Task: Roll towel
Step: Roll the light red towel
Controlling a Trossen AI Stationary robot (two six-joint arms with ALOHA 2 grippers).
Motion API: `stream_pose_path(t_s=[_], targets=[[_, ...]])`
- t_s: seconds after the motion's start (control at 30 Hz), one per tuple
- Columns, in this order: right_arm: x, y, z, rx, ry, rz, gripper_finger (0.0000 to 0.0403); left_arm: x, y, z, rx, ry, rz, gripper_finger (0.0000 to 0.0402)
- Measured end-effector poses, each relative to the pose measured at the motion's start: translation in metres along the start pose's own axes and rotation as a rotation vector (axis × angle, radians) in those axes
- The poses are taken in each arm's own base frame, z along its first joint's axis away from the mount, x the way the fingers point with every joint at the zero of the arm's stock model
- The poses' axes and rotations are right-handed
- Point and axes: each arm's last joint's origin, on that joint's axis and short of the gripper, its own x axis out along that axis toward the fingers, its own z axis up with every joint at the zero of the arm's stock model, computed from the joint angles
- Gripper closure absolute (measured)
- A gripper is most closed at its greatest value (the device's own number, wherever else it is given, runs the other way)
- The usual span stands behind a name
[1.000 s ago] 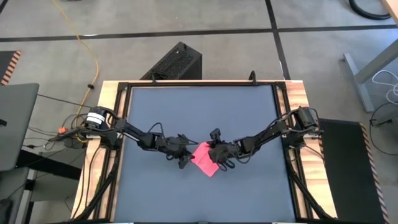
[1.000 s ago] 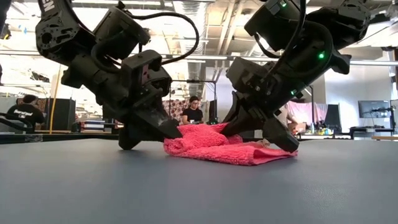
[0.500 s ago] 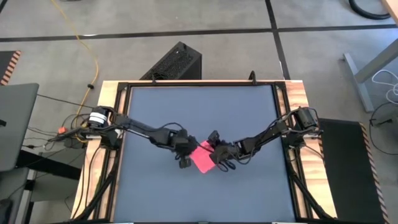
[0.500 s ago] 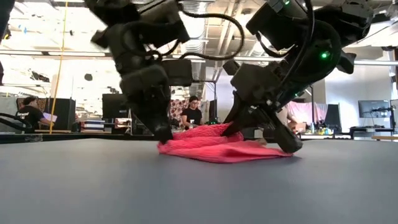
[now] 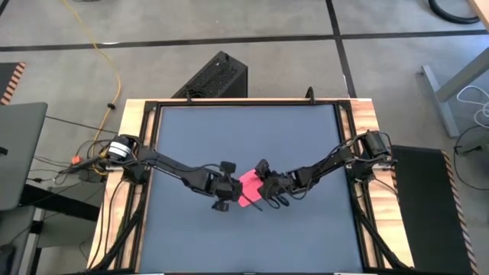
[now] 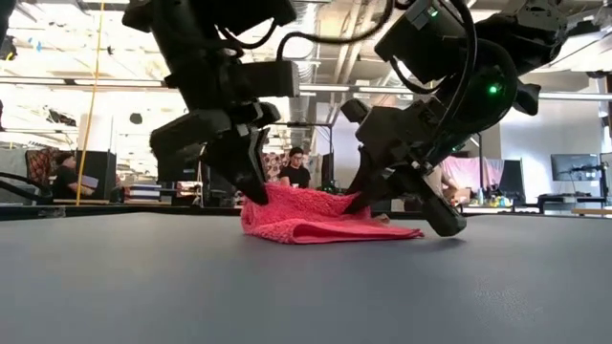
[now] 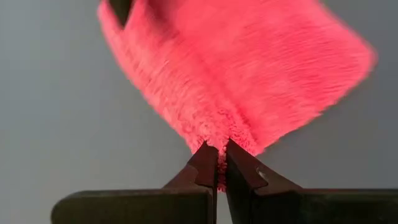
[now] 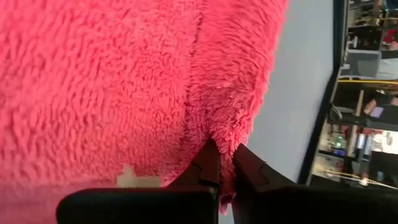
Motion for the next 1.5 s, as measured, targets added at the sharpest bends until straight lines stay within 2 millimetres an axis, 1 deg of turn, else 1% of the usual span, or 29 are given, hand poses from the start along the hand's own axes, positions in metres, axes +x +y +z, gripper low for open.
stream_pose_path(t_s=[0.13,0.3,0.37,0.53,0.67,0.83,0.93,1.07,1.2,1.3,1.33,1.4,1.5], targets=[[0.001,0.0,-0.001,0.019,-0.011,0.021,0.0373,0.002,-0.01,0.0,0.078,-0.016,-0.024,0.0401],[0.001,0.004,-0.001,0.004,-0.068,0.099,0.0371,0.014,-0.021,-0.001,0.149,-0.012,-0.095,0.0401],[0.0,0.006,-0.001,-0.008,-0.063,0.116,0.0371,0.018,-0.022,0.0,0.153,-0.009,-0.111,0.0401],[-0.001,0.009,-0.002,-0.001,-0.056,0.142,0.0369,0.018,-0.021,0.001,0.173,-0.01,-0.124,0.0401],[-0.001,0.01,-0.002,0.038,-0.065,0.172,0.0348,0.018,-0.021,0.001,0.175,-0.011,-0.132,0.0401],[-0.002,0.011,-0.002,0.054,-0.065,0.18,0.031,0.018,-0.021,0.001,0.176,-0.009,-0.137,0.0401],[-0.005,0.012,0.002,0.083,-0.07,0.185,0.0284,0.018,-0.022,0.001,0.172,-0.009,-0.153,0.0401],[-0.012,0.008,0.004,0.137,-0.061,0.204,0.0253,0.019,-0.019,0.001,0.159,-0.008,-0.181,0.0401],[-0.028,-0.004,0.0,0.22,-0.062,0.219,0.0227,0.02,-0.016,0.001,0.139,-0.006,-0.191,0.0401],[-0.045,-0.023,-0.006,0.348,-0.107,0.243,0.0213,0.021,-0.015,0.001,0.128,-0.006,-0.193,0.0401],[-0.049,-0.03,-0.01,0.412,-0.133,0.27,0.0209,0.021,-0.015,0.001,0.126,-0.006,-0.194,0.0401],[-0.053,-0.047,-0.021,0.594,-0.207,0.366,0.0203,0.021,-0.015,0.001,0.126,-0.009,-0.19,0.0401],[-0.043,-0.068,-0.046,0.867,-0.302,0.533,0.0198,0.021,-0.015,0.002,0.122,-0.015,-0.192,0.0401]])
